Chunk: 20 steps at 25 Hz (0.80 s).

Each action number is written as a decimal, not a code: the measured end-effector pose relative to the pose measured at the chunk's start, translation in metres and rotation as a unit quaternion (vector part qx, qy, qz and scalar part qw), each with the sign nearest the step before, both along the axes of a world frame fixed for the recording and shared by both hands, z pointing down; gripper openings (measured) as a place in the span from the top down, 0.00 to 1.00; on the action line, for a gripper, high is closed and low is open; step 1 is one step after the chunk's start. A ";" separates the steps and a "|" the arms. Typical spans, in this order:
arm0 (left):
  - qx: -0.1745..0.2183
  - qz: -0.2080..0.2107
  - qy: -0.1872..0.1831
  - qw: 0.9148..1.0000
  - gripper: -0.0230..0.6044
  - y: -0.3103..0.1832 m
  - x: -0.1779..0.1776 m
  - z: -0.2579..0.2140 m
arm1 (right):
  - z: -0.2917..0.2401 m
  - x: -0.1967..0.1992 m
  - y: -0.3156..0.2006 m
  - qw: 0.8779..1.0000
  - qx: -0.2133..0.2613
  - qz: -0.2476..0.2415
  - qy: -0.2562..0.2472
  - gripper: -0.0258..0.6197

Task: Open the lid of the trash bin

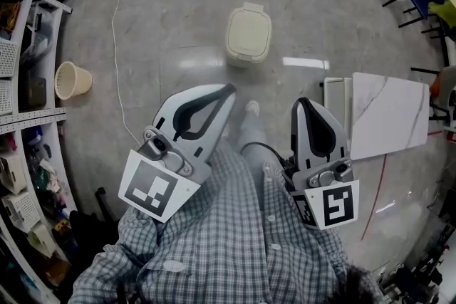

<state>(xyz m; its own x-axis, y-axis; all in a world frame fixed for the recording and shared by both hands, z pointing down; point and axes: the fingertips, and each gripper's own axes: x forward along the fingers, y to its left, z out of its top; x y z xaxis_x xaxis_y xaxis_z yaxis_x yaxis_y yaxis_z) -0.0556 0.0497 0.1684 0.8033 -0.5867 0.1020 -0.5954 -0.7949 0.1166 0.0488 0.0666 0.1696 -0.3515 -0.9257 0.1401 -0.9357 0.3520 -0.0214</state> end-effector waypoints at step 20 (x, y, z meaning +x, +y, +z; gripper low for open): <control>0.007 -0.031 -0.037 0.999 0.96 -0.062 0.051 -0.005 | -0.001 0.045 -0.081 0.998 0.001 -0.059 0.006 0.93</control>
<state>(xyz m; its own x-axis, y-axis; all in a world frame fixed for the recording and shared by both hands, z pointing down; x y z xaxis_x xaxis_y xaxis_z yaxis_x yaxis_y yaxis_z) -0.0044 -0.0120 0.1634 0.7560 -0.6369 0.1513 -0.6502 -0.7573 0.0606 0.0934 -0.0147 0.1685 -0.4556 -0.8786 0.1430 -0.8883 0.4592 -0.0088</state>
